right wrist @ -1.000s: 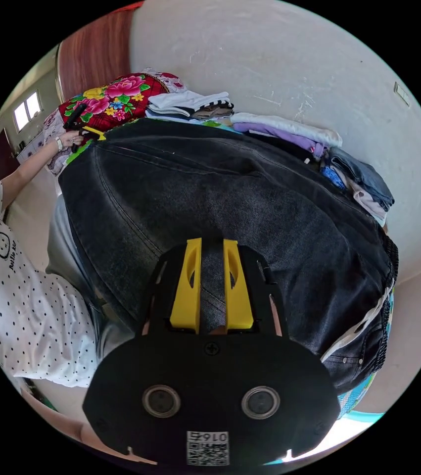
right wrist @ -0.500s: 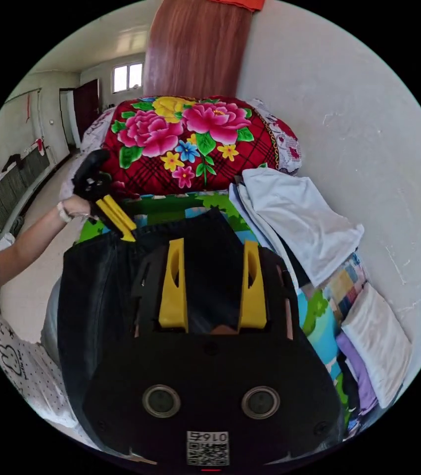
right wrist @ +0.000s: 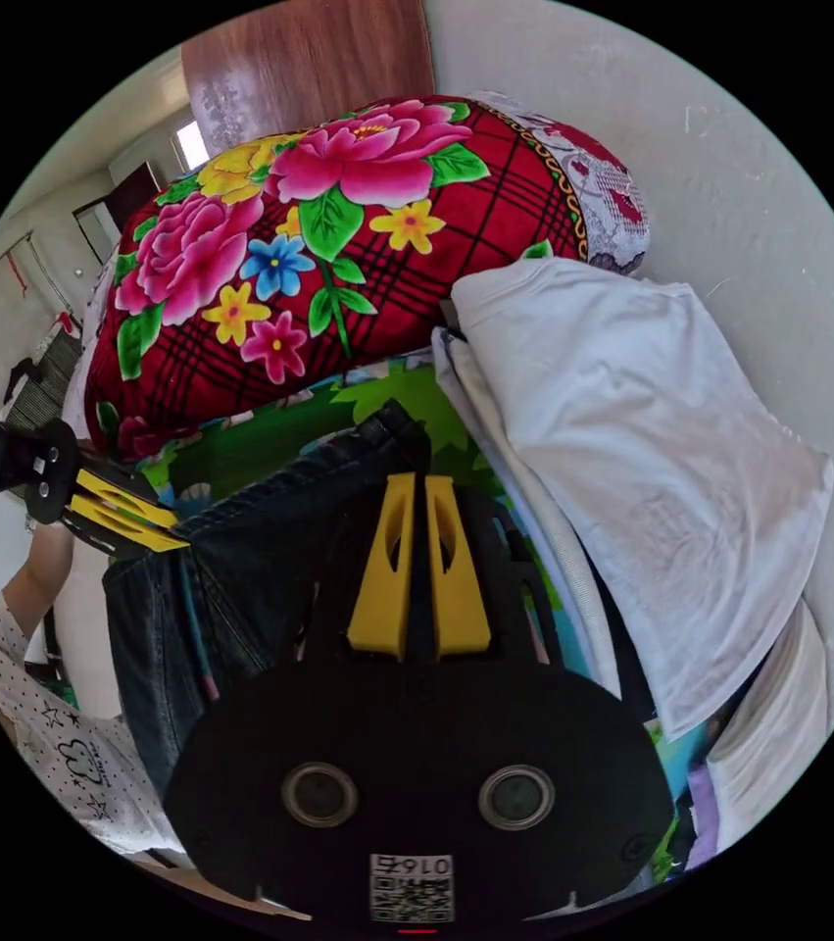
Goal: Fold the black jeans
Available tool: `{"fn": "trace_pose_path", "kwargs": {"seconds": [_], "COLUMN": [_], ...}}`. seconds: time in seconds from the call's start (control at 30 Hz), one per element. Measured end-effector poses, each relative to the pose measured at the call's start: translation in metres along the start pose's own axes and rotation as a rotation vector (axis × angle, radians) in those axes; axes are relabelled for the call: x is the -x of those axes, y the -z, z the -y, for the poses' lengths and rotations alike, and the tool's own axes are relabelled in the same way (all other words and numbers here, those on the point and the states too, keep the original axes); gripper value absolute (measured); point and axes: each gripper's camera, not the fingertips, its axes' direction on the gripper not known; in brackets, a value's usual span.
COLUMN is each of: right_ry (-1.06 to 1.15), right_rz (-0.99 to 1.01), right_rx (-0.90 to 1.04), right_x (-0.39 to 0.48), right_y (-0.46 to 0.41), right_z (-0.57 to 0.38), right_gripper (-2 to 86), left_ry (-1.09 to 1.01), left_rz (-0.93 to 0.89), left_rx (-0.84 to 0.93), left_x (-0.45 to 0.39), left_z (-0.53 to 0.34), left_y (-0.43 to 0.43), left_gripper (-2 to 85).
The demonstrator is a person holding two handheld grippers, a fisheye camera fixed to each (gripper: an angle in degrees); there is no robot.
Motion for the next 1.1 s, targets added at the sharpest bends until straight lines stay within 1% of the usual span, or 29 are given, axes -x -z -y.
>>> {"fn": "trace_pose_path", "kwargs": {"seconds": [0.07,0.1,0.17,0.2,0.3,0.33,0.37,0.43,0.47,0.5,0.57,0.6,0.63,0.67,0.7,0.73,0.77,0.83,0.9,0.93,1.0,1.1], "right_ry": [-0.013,-0.023,-0.045,-0.04,-0.02,-0.019,-0.032,-0.038,-0.02,-0.008,0.029,0.033,0.033,0.037,0.045,0.066,0.085,0.115,0.155,0.185,0.189,0.152], "right_rz": [-0.116,-0.149,-0.281,-0.297,-0.339,-0.332,-0.301,-0.214,-0.152,-0.128,-0.082,-0.08,-0.079,-0.07,-0.062,-0.047,-0.02,0.052,0.12,0.14,0.15,0.248], "right_rx": [0.036,0.047,0.092,0.095,0.01,-0.058,-0.143,-0.243,-0.276,-0.286,-0.308,-0.31,-0.324,-0.336,-0.337,-0.318,-0.291,-0.253,-0.219,-0.185,-0.141,-0.061], "right_x": [0.009,0.012,0.021,0.024,0.04,0.046,0.053,0.064,0.073,0.078,0.101,0.107,0.117,0.125,0.129,0.135,0.139,0.144,0.149,0.154,0.159,0.158], "right_y": [-0.018,-0.024,-0.049,-0.053,-0.048,-0.033,-0.012,0.025,0.048,0.06,0.1,0.108,0.121,0.129,0.131,0.131,0.127,0.114,0.095,0.077,0.049,0.006], "right_z": [0.021,0.025,0.037,0.038,0.034,0.026,0.013,-0.018,-0.045,-0.059,-0.124,-0.14,-0.169,-0.192,-0.199,-0.204,-0.201,-0.185,-0.162,-0.145,-0.118,-0.081], "right_gripper": [0.4,1.0,4.4,5.4,7.0,7.5,8.0,8.3,8.5,8.6,9.5,9.7,10.1,10.3,10.5,10.7,11.1,11.7,12.4,12.7,13.3,13.2], "left_ry": [0.069,0.131,0.186,0.187,0.159,0.159,0.168,0.207,0.28,0.357,0.426,0.427,0.418,0.398,0.388,0.389,0.393,0.425,0.508,0.534,0.568,0.602], "left_rz": [-0.046,-0.094,-0.158,-0.158,-0.093,-0.092,-0.103,-0.102,-0.089,-0.075,-0.085,-0.107,-0.128,-0.185,-0.237,-0.25,-0.251,-0.199,-0.109,-0.103,-0.161,-0.22], "left_rx": [0.004,-0.031,-0.078,-0.088,-0.076,-0.078,-0.083,-0.086,-0.111,-0.171,-0.278,-0.301,-0.29,-0.247,-0.211,-0.207,-0.209,-0.2,-0.205,-0.215,-0.225,-0.172], "left_x": [0.018,0.032,0.047,0.048,0.043,0.044,0.048,0.056,0.063,0.068,0.068,0.063,0.059,0.051,0.039,0.032,0.016,-0.005,-0.025,-0.028,-0.033,-0.027], "left_z": [-0.005,-0.015,-0.034,-0.042,-0.057,-0.061,-0.068,-0.082,-0.094,-0.111,-0.143,-0.165,-0.175,-0.196,-0.219,-0.231,-0.255,-0.29,-0.336,-0.346,-0.374,-0.39], "left_y": [-0.006,-0.005,-0.003,0.002,0.013,0.015,0.02,0.033,0.05,0.074,0.112,0.13,0.136,0.143,0.148,0.15,0.154,0.163,0.179,0.182,0.189,0.188], "left_gripper": [0.7,1.1,1.5,1.7,2.6,2.8,3.4,4.7,5.6,5.5,5.9,6.3,6.4,6.8,7.5,7.5,7.7,7.8,8.1,8.2,8.6,9.8]}}
